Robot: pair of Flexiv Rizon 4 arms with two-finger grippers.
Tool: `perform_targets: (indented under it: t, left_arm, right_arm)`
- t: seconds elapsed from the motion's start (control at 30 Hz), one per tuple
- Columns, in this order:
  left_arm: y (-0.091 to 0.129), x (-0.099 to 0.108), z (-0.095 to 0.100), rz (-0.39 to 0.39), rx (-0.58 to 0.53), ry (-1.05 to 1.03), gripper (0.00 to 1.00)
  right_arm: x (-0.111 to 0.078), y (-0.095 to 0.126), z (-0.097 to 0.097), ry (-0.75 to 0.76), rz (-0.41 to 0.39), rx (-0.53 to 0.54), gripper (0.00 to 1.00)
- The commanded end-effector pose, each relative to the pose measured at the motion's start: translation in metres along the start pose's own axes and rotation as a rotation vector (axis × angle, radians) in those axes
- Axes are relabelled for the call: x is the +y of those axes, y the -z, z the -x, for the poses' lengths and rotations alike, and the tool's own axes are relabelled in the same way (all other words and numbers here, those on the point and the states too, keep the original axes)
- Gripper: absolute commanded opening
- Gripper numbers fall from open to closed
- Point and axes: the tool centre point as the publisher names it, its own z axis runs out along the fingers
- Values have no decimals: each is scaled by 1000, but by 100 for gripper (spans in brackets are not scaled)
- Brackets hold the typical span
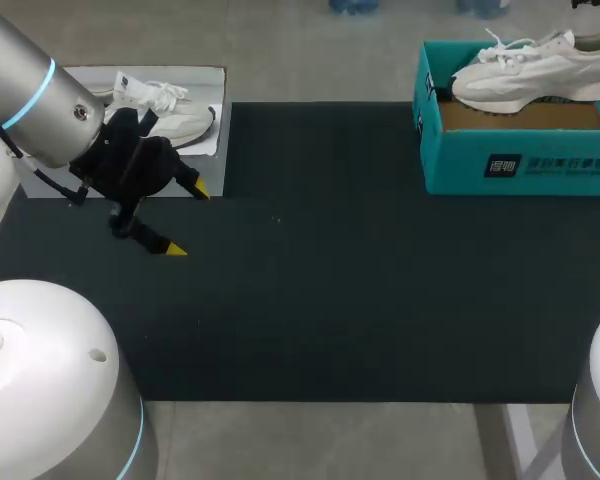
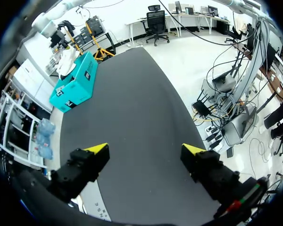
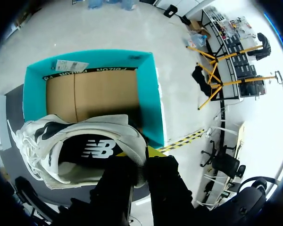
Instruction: Take the shoe out of the shoebox, open the shoe tongue, remove and reinsert the insole, then place the shoe into the shoebox
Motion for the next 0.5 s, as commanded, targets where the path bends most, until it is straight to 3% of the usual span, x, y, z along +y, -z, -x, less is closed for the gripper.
perform_targets:
  t: [0.03,0.5]
  left_arm:
    - [0,0,0,3,0,0,100]
    - [0,0,0,3,0,0,100]
  right_arm:
    - [-5,-3,3,-5,19,13,0]
    - [26,-43,3,-26,-20,47,0]
